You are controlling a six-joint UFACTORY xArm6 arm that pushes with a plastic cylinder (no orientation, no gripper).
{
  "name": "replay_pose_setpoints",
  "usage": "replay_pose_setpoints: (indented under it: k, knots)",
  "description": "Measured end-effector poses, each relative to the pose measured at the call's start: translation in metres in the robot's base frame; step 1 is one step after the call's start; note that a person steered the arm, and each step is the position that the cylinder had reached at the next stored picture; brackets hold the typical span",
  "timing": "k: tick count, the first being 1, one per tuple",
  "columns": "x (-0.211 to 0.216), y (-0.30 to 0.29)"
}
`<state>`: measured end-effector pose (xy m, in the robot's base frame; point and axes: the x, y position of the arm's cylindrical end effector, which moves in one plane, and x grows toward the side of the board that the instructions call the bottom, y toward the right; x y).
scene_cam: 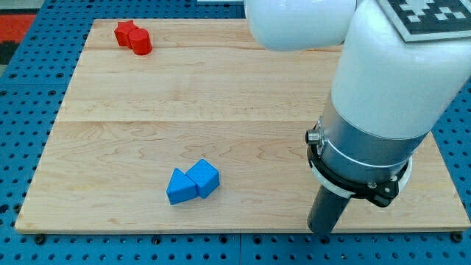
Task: Move green star and green circle up a bit
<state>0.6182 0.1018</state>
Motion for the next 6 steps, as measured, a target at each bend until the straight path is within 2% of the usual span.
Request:
replay_pose_setpoints:
  k: [3,5,6]
  knots:
    - [-0.001,0.003]
    - [-0.014,0.083]
    - [-0.045,0.069]
